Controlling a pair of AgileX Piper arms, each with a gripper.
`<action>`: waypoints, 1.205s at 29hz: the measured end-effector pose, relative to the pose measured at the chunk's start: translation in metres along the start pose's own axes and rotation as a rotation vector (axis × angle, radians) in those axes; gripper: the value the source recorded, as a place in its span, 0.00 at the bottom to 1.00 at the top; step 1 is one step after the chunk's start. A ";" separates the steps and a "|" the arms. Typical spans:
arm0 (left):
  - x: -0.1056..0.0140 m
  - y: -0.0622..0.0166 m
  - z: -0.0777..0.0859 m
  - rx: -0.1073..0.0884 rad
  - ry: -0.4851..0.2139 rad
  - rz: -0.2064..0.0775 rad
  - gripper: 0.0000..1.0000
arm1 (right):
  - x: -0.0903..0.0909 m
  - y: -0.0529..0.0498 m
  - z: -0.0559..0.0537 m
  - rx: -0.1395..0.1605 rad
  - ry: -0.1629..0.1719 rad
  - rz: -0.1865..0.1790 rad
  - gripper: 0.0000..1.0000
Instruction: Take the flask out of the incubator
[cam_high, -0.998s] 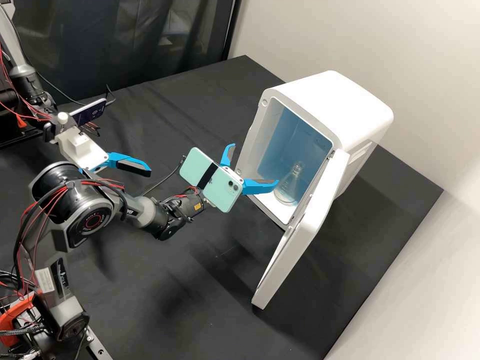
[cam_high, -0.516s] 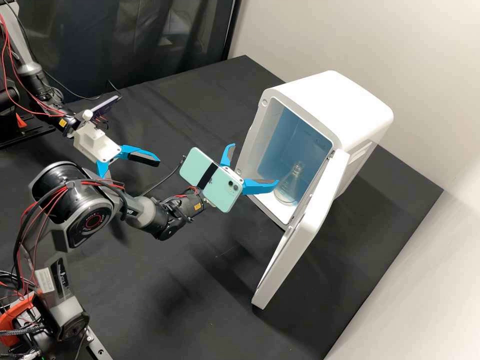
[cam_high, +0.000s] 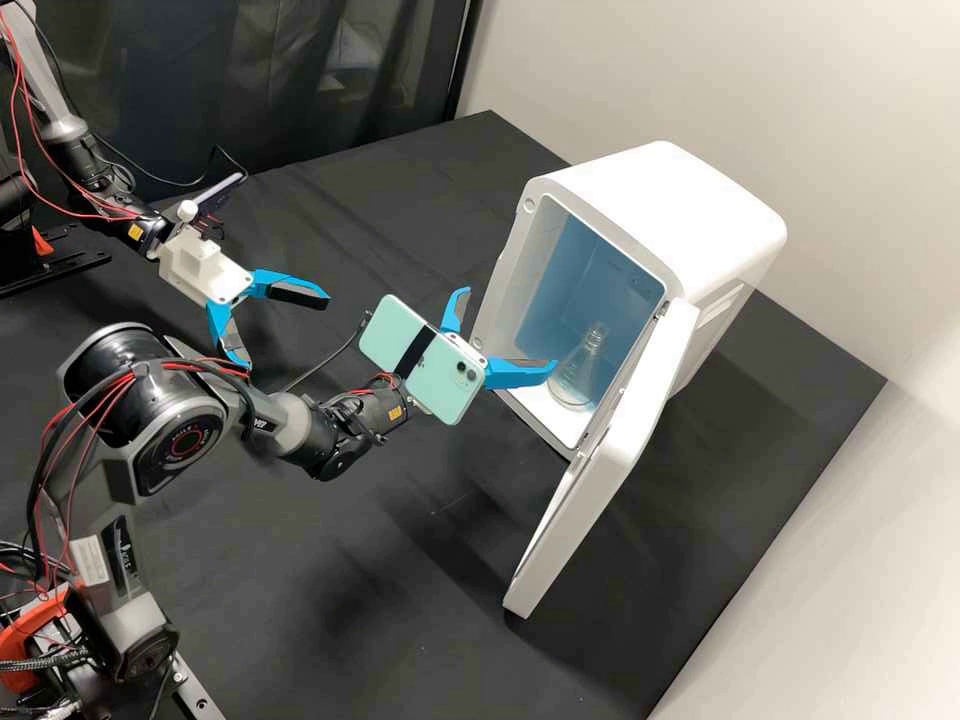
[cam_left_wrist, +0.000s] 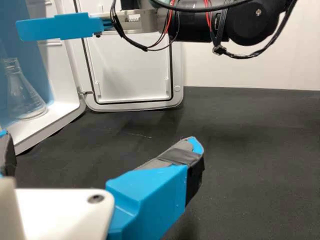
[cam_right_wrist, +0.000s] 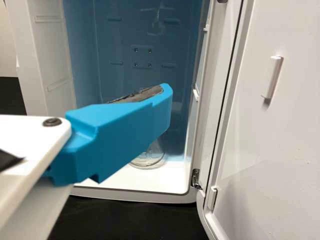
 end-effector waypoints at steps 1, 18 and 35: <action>0.000 0.0010 0.000 0.001 0.000 0.006 1.00 | 0.000 0.000 0.000 0.000 0.002 0.002 1.00; -0.004 0.0100 -0.011 -0.039 0.037 0.053 1.00 | -0.004 -0.007 0.007 -0.001 -0.006 -0.005 1.00; -0.005 0.0106 -0.015 -0.049 0.052 0.056 1.00 | 0.009 -0.027 0.031 -0.044 -0.109 -0.028 1.00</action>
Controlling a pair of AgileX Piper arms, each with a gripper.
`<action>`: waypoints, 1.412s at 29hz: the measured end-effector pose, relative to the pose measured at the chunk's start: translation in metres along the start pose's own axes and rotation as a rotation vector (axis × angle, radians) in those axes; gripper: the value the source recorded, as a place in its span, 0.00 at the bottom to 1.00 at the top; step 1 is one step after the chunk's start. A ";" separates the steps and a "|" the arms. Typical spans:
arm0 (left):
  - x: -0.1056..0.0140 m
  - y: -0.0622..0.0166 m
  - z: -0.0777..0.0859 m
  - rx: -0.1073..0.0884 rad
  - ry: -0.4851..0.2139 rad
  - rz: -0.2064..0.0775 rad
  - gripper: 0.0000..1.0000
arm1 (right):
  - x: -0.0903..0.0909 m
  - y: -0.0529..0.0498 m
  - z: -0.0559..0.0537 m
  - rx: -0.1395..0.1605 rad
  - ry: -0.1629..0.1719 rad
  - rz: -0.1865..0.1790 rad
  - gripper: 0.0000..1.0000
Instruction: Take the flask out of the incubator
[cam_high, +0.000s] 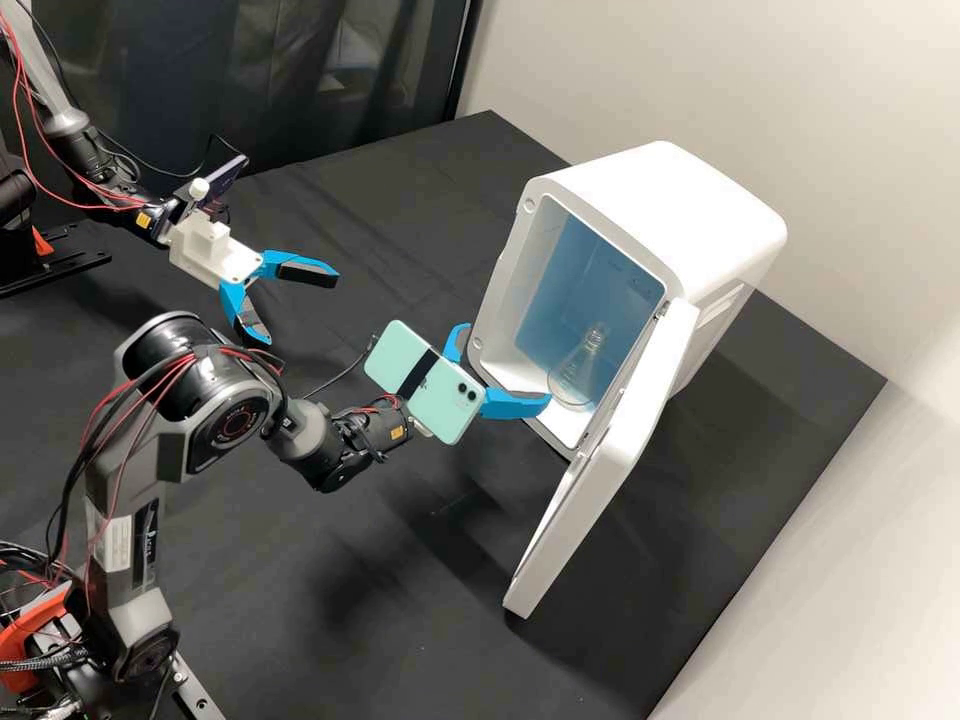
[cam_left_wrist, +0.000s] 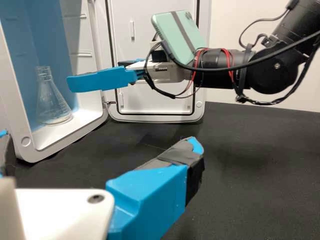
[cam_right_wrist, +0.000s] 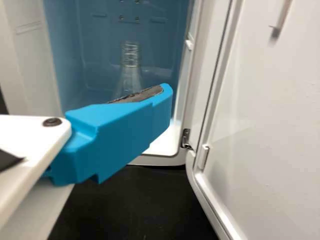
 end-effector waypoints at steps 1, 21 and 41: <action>0.000 0.0000 0.000 0.000 0.000 0.000 1.00 | 0.001 0.000 0.001 -0.008 -0.006 0.004 1.00; 0.000 0.0005 -0.002 -0.001 0.009 0.002 1.00 | 0.019 -0.015 -0.020 -0.044 -0.009 0.042 1.00; 0.000 0.0002 -0.005 -0.004 0.017 0.005 1.00 | 0.031 -0.041 -0.046 -0.094 0.045 0.010 1.00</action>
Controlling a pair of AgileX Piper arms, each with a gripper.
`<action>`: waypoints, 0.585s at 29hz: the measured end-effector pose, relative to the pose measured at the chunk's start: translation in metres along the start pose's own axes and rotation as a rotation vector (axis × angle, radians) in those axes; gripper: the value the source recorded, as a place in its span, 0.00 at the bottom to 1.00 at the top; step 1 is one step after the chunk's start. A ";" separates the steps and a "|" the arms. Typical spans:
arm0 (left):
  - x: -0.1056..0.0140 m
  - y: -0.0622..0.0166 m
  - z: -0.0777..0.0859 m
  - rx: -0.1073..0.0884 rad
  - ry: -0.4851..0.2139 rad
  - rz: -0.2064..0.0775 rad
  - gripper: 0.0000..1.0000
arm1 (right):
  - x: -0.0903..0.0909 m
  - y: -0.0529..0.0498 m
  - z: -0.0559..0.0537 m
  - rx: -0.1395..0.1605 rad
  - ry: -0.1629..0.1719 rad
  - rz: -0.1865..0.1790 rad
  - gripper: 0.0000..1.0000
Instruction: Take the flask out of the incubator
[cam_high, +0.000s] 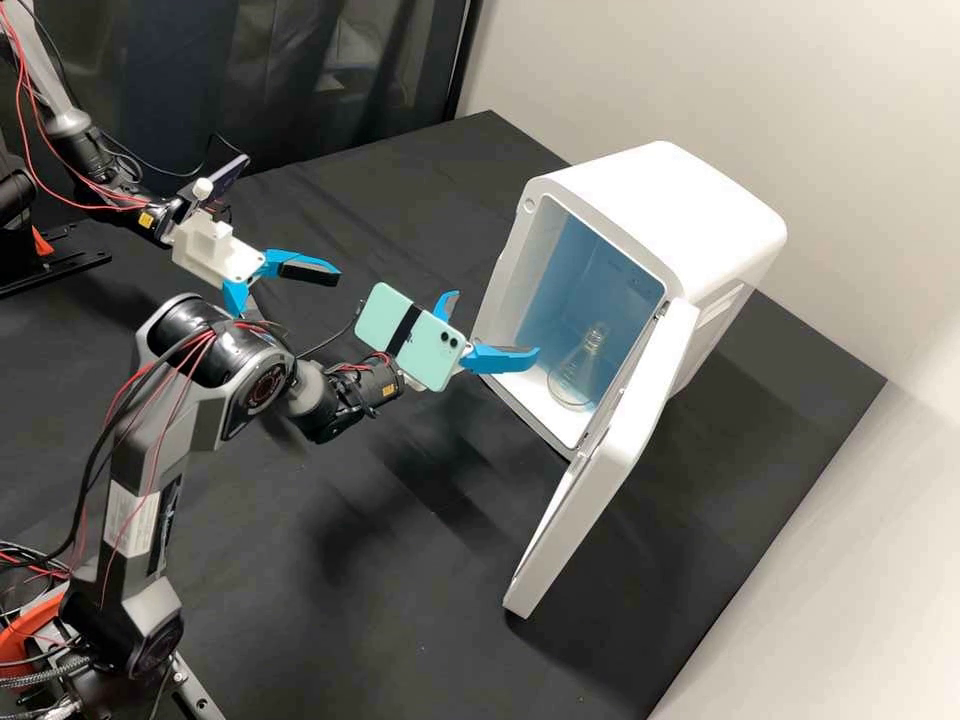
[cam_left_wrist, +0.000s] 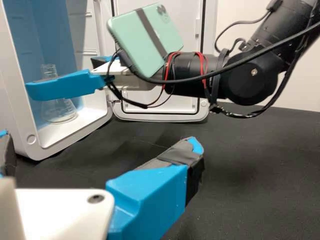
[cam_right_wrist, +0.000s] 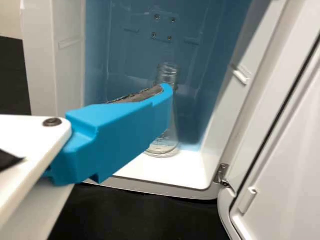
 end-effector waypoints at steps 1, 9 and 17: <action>0.000 0.0000 0.000 0.000 0.000 0.000 1.00 | 0.001 -0.001 -0.001 0.000 0.003 0.000 1.00; 0.000 0.0000 0.000 0.000 0.000 0.000 1.00 | 0.012 -0.005 0.008 0.010 -0.037 0.001 1.00; 0.000 0.0000 0.000 0.000 0.000 0.000 1.00 | 0.025 -0.005 0.039 0.007 -0.132 -0.014 1.00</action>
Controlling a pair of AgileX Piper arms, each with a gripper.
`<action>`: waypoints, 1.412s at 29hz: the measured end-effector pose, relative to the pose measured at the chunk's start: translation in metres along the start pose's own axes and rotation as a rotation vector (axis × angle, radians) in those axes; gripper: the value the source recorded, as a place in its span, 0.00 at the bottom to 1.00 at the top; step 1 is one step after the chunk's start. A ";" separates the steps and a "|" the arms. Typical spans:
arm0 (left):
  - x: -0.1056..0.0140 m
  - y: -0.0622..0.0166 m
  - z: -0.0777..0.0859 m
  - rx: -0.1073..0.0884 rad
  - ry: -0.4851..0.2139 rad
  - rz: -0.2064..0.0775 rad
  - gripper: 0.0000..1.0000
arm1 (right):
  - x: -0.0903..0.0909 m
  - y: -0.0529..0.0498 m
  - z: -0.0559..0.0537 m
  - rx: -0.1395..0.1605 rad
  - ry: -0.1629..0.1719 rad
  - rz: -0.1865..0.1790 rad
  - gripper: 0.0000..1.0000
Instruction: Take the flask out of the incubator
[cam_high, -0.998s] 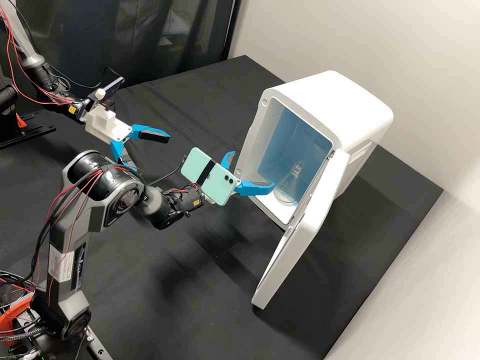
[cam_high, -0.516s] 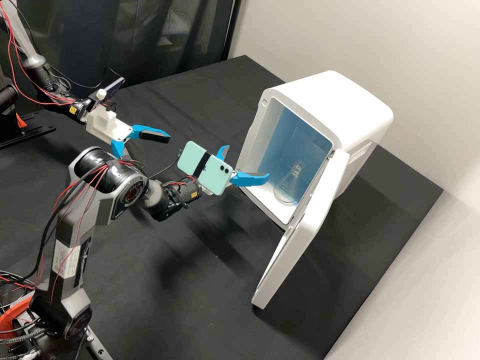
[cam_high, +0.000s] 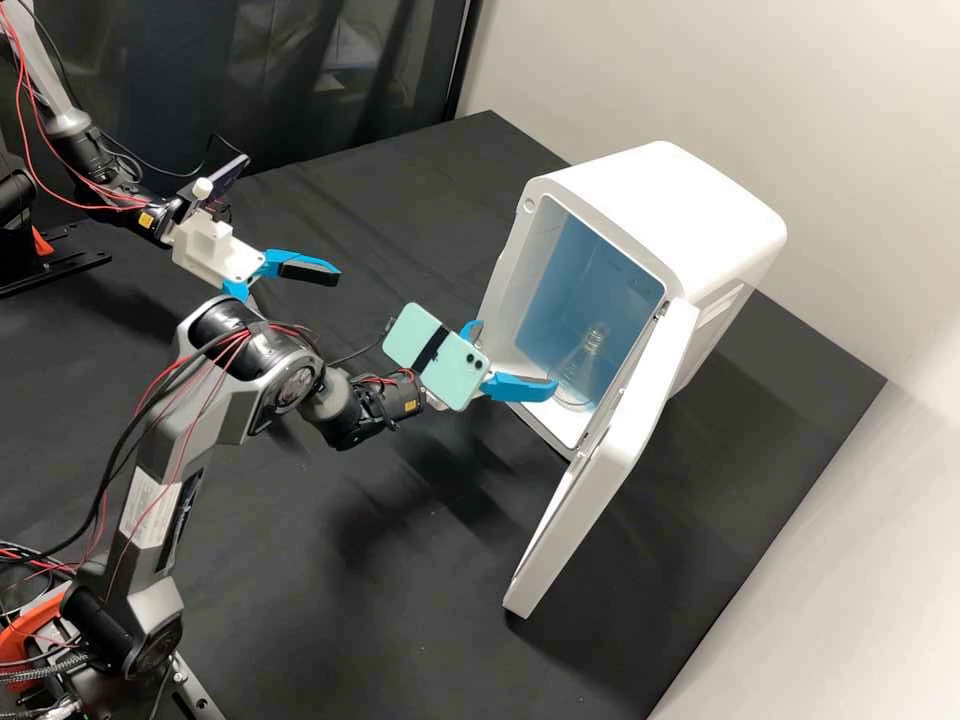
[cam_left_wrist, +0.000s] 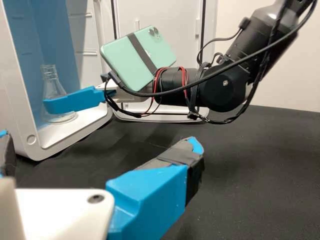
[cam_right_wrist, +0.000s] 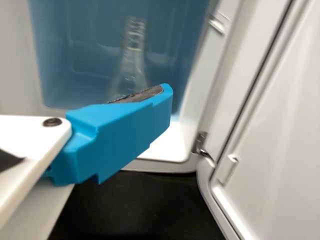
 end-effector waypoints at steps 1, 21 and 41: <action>0.000 0.0000 0.000 0.000 0.000 0.000 1.00 | 0.001 0.001 0.001 0.001 -0.003 0.005 1.00; 0.000 0.0000 0.000 0.000 0.000 0.000 1.00 | 0.020 0.013 0.004 0.029 -0.023 0.052 1.00; 0.002 -0.0043 -0.002 -0.005 0.005 -0.016 1.00 | 0.044 -0.016 0.006 0.022 -0.083 -0.030 1.00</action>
